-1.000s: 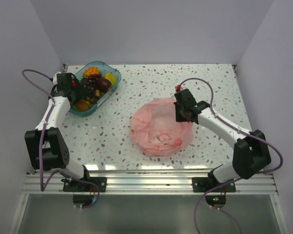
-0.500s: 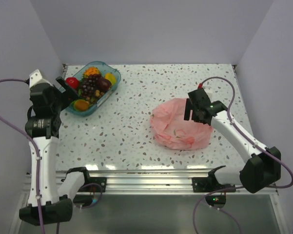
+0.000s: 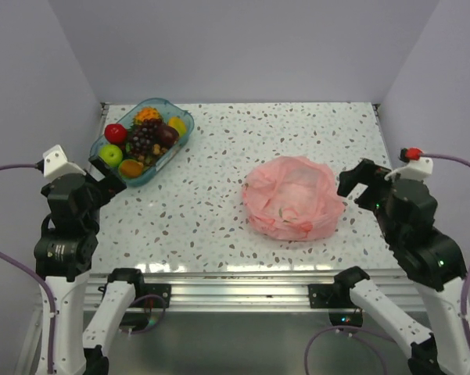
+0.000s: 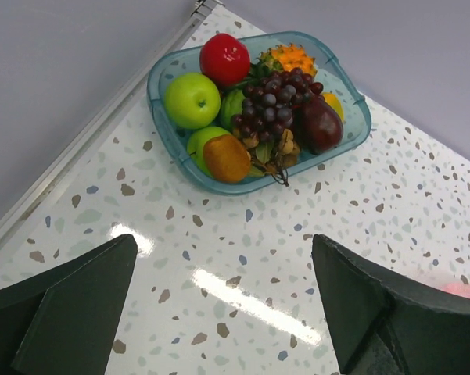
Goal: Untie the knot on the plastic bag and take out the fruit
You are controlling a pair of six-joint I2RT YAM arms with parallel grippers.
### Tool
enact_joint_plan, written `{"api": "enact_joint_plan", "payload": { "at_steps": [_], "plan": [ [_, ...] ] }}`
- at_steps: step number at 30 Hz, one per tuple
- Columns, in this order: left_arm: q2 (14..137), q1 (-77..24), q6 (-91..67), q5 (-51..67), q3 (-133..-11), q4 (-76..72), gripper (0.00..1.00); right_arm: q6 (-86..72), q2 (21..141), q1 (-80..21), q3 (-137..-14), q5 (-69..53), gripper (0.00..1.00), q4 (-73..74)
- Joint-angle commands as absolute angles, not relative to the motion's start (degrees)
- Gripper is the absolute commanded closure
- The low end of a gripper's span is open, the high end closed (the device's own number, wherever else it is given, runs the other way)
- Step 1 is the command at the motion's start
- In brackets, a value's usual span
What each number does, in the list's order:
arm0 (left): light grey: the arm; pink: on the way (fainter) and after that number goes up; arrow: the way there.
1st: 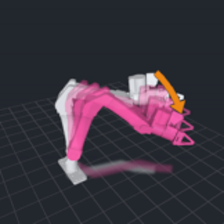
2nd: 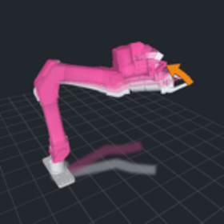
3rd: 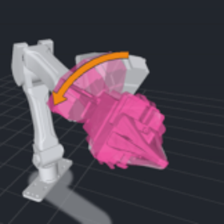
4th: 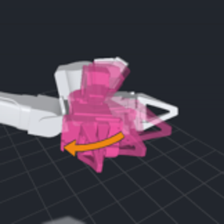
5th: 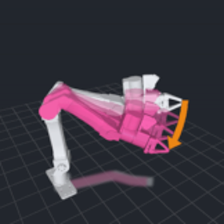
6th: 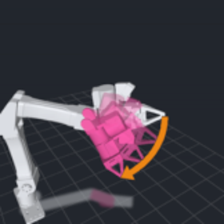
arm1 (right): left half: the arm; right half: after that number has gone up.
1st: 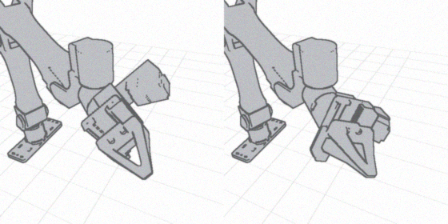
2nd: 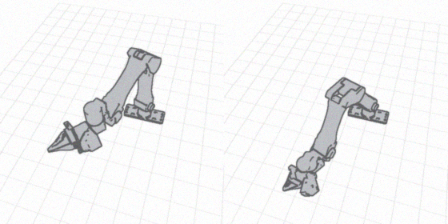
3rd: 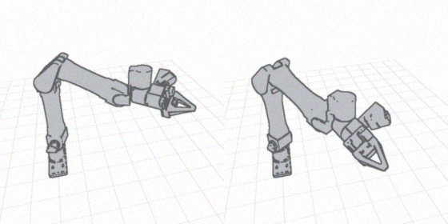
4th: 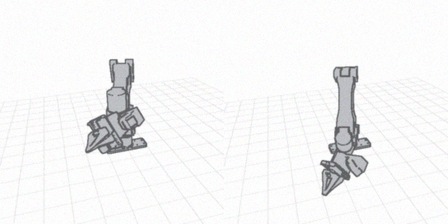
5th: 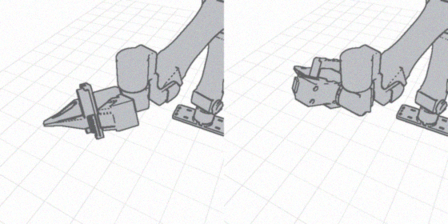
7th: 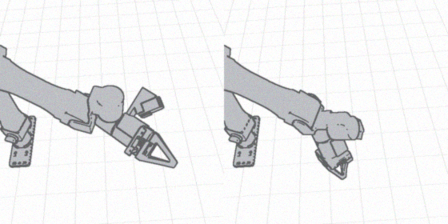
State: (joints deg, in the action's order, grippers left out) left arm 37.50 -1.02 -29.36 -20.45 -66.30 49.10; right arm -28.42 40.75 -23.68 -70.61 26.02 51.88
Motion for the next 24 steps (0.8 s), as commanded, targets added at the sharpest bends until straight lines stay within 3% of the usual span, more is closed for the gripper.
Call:
{"api": "enact_joint_plan", "payload": {
  "at_steps": [1, 12, 24],
  "plan": [
    [34.47, -2.46, -30.93, -23.91, -64.16, 52.46, 0.0, -26.19, 35.44, -23.73, -69.26, 26.9, 0.01, 51.07],
    [20.57, -3.96, -28.04, -22.68, -60.38, 54.49, 0.0, -18.9, 16.19, -23.82, -60.74, 24.17, 0.01, 49.13],
    [6.43, -4.83, -24.25, -18.19, -54.59, 55.11, 0.0, -16.43, 7.56, -23.82, -54.76, 22.24, 0.01, 47.2]
  ]
}}
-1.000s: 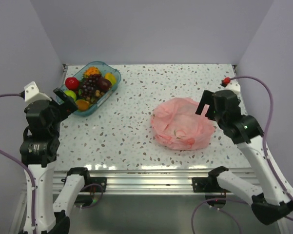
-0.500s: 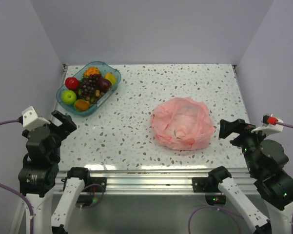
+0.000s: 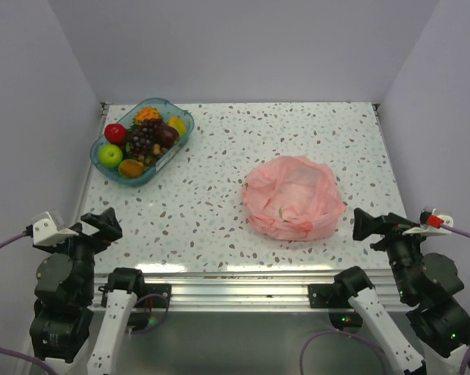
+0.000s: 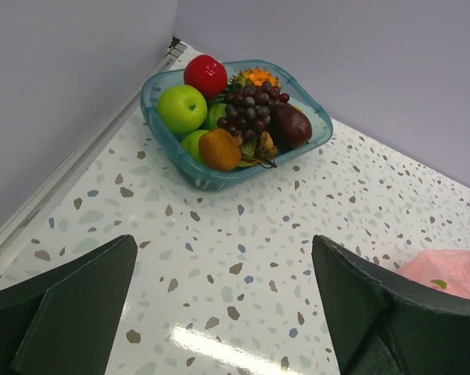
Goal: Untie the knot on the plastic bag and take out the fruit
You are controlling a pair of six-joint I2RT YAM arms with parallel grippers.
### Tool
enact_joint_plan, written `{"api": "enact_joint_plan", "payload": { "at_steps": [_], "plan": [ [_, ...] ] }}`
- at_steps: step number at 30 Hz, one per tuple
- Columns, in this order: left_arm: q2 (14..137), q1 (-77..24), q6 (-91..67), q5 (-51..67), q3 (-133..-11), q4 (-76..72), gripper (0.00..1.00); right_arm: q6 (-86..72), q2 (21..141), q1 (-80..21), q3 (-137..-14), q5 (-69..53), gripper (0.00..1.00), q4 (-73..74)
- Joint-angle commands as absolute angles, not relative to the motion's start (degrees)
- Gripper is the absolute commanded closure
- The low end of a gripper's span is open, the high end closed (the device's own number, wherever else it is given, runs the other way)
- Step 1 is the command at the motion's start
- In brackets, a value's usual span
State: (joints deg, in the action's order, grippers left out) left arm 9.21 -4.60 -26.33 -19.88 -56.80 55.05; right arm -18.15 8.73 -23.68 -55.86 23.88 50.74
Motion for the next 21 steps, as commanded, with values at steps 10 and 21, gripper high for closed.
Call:
{"api": "enact_joint_plan", "payload": {
  "at_steps": [10, 21],
  "plan": [
    [-2.55, -4.83, -27.42, -15.03, -46.06, 54.14, 0.0, -19.77, 3.61, -23.82, -48.43, 18.55, 0.01, 43.59],
    [-1.76, -4.83, -27.51, -14.59, -46.93, 53.17, 0.0, -20.22, 2.81, -23.82, -46.06, 15.82, 0.01, 42.54]
  ]
}}
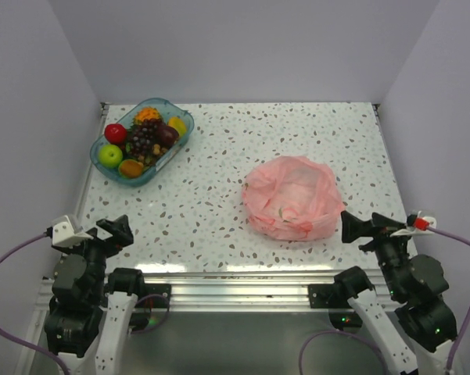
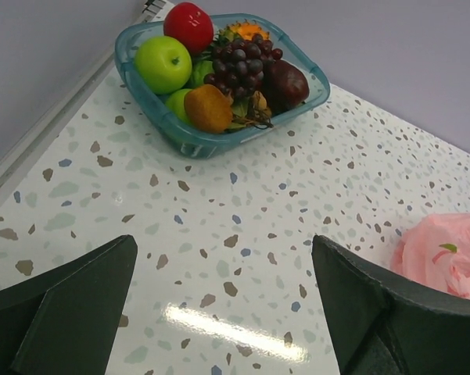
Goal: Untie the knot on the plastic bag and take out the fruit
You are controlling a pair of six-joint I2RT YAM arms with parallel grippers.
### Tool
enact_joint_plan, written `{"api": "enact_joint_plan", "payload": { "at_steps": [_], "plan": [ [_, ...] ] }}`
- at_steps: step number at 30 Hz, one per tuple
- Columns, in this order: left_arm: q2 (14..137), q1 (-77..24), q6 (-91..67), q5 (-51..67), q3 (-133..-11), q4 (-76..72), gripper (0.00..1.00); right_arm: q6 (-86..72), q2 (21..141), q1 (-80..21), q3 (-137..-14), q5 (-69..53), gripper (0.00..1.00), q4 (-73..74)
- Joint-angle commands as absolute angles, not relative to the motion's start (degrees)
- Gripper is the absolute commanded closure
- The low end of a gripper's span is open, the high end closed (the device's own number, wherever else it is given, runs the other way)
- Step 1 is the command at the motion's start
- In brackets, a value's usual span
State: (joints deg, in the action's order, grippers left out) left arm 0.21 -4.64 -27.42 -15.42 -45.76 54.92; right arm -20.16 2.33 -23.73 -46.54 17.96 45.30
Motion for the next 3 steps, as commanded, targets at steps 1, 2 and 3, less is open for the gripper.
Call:
{"api": "enact_joint_plan", "payload": {
  "at_steps": [1, 2, 3],
  "plan": [
    [-1.5, -4.83, -27.51, -14.5, -47.11, 53.09, 0.0, -20.13, 2.99, -23.82, -45.88, 15.65, 0.01, 42.37],
    [-1.23, -4.83, -27.42, -14.33, -47.28, 53.09, 0.0, -20.04, 3.08, -23.82, -45.79, 15.56, 0.01, 42.36],
    [-0.53, -4.83, -27.51, -14.33, -47.46, 53.09, 0.0, -20.04, 3.16, -23.82, -45.88, 15.47, 0.01, 42.36]
  ]
}}
